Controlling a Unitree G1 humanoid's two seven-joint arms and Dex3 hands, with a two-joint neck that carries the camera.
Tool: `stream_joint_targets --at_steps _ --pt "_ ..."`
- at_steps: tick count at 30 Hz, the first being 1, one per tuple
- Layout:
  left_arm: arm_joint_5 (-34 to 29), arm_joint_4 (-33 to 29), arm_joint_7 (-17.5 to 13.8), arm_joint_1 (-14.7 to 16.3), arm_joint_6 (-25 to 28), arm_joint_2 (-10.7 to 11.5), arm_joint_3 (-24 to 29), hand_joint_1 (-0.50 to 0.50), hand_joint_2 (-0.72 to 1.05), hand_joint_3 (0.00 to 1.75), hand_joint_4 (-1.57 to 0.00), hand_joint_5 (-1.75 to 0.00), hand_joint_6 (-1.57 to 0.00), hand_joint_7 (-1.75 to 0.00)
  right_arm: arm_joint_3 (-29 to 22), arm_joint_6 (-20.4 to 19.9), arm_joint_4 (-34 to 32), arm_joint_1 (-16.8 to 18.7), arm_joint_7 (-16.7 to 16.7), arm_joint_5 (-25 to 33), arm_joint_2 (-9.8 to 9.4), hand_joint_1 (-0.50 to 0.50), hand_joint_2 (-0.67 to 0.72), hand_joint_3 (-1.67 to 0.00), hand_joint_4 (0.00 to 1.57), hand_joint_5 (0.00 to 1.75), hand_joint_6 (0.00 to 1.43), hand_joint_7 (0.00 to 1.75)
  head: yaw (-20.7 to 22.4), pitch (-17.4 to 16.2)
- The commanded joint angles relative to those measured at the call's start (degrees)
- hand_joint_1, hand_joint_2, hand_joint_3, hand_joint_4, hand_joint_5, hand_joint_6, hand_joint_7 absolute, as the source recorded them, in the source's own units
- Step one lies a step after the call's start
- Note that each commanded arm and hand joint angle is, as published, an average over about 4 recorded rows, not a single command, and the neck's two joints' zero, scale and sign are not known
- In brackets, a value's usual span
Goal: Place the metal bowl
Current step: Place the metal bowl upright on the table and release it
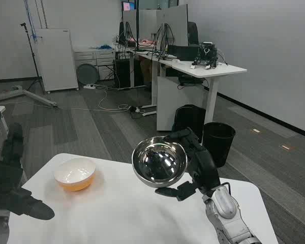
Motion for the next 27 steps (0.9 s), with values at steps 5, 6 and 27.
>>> stream_joint_targets --at_steps 5,6,27 --pt "-0.1 -3.2 -0.1 2.1 -0.3 -0.2 -0.2 -0.5 -0.64 0.0 -0.04 0.0 0.0 -0.35 0.4 -2.5 -1.1 0.3 -1.4 2.0 0.22 -0.06 -0.35 -1.19 1.06 1.5 1.14 1.26 0.1 -0.4" --pt "-0.1 -3.2 -0.1 2.1 -0.3 -0.2 -0.2 -0.5 -0.64 0.0 -0.04 0.0 0.0 -0.35 0.4 -2.5 -1.1 0.3 -1.4 2.1 0.22 -0.05 -0.35 -1.19 1.06 1.48 1.15 1.26 0.1 -0.4" --pt "0.0 -2.8 -0.1 1.6 -0.1 -0.4 -0.2 -0.5 -0.64 0.0 -0.04 0.0 0.0 -0.35 0.0 -3.4 1.8 0.3 -1.4 2.7 0.44 -0.04 -0.35 -1.19 1.06 1.45 1.17 1.26 -0.3 -0.9"
